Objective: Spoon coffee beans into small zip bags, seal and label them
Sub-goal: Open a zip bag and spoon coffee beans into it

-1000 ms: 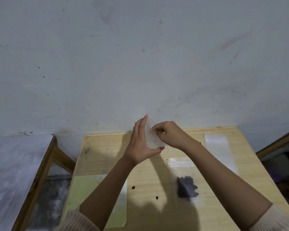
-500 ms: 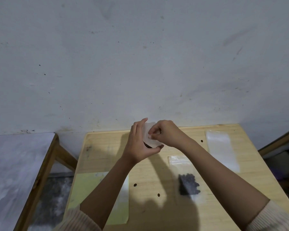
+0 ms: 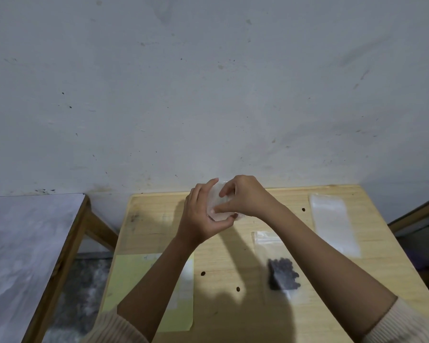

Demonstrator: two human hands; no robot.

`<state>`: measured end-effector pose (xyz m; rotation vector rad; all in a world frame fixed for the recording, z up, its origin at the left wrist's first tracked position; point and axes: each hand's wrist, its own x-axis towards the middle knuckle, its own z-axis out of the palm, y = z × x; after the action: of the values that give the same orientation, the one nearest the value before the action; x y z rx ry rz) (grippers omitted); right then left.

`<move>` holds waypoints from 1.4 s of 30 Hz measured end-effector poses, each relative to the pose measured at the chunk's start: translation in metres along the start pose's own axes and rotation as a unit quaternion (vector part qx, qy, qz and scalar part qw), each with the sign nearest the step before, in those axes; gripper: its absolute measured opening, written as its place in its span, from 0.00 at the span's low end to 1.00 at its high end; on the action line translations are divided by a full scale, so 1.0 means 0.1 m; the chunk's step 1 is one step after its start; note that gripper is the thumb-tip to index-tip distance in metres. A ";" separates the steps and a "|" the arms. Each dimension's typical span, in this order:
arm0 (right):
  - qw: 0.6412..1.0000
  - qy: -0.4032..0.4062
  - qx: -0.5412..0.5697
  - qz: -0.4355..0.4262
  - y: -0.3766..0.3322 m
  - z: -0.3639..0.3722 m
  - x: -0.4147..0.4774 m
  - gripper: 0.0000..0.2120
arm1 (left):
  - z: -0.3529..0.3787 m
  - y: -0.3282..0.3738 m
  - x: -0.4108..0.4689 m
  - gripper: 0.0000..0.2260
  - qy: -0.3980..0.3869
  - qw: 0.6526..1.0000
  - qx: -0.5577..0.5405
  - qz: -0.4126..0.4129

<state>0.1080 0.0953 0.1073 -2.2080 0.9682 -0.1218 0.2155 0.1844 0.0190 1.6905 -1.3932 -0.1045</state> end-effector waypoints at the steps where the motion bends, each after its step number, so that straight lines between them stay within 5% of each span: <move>1: 1.000 -0.012 0.025 -0.005 0.02 -0.01 0.00 0.17 | -0.01 -0.02 0.00 0.37 -0.002 1.000 0.001 0.002; 4: 0.987 -0.025 0.160 -0.005 0.11 -0.04 0.00 0.06 | -0.06 -0.07 -0.03 0.39 -0.008 1.000 0.023 0.005; 7: 0.967 0.072 0.246 0.009 0.33 -0.04 0.07 0.06 | -0.15 -0.14 -0.08 0.43 -0.043 0.998 0.015 -0.047; 11: 0.979 0.178 0.095 0.039 0.88 0.00 0.19 0.04 | -0.24 -0.30 -0.14 0.44 -0.118 0.981 -0.018 -0.155; 14: 0.989 0.086 -0.004 0.122 1.21 0.09 0.25 0.17 | -0.19 -0.38 -0.15 0.43 -0.151 0.974 -0.013 -0.169; 17: 0.982 -0.021 0.022 0.186 1.29 0.16 0.29 0.21 | -0.07 -0.40 -0.16 0.42 -0.152 0.969 -0.018 -0.194; 22: 0.975 0.083 0.162 0.131 1.33 0.23 0.39 0.01 | 0.15 -0.48 -0.14 0.41 -0.133 0.964 -0.044 -0.224; 30: 0.956 0.225 0.191 0.011 1.42 0.30 0.50 0.06 | 0.44 -0.56 -0.19 0.41 -0.145 0.957 -0.058 -0.244; 36: 0.957 0.221 0.179 -0.057 1.56 0.35 0.34 0.08 | 0.47 -0.57 -0.14 0.40 -0.155 0.953 -0.065 -0.253; 42: 0.909 0.215 0.336 0.117 1.53 0.56 0.35 0.11 | 0.48 -0.55 -0.12 0.39 -0.190 0.953 -0.064 -0.229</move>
<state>0.0594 0.0326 -0.0390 -1.4377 1.1949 -0.7402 0.2239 0.1638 -0.0510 1.9194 -1.1980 -0.8012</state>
